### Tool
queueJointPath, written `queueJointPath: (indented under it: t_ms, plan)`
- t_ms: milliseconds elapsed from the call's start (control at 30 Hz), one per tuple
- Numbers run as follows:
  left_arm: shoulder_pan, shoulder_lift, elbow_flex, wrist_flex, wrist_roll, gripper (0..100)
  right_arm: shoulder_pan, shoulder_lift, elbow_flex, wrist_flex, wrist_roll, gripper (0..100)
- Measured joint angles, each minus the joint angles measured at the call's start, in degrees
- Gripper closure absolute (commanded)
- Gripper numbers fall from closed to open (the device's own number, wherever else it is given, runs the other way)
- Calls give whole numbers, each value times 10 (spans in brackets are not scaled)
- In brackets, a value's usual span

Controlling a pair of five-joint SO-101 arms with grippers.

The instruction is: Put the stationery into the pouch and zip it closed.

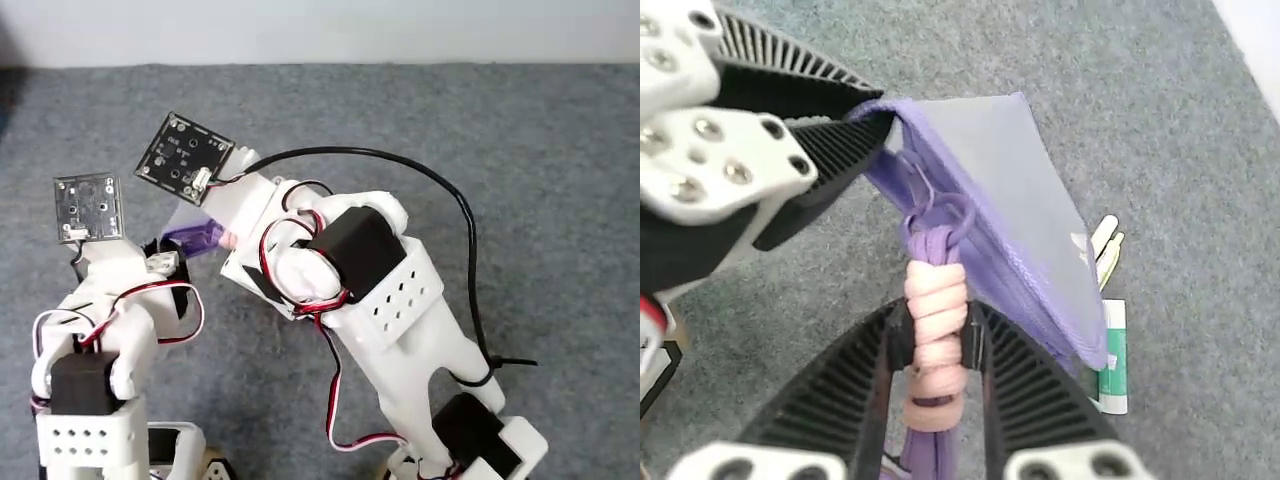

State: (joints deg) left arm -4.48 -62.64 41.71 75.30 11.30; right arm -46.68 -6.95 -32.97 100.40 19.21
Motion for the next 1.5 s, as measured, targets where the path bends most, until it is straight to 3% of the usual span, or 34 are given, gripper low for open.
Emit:
queueJointPath:
  t_ms: [600,1000,1167,1333,1500]
  plan:
    - [0,4,1,0,1,987,153,0,1,1,69,989]
    - [0,6,1,0,-3,987,245,-101,148,1,127,989]
    - [0,6,1,0,-3,979,252,-127,165,1,130,989]
    - [-1,6,4,0,-3,870,243,-131,165,1,132,989]
    - [-4,7,18,0,-3,852,229,-136,165,1,132,989]
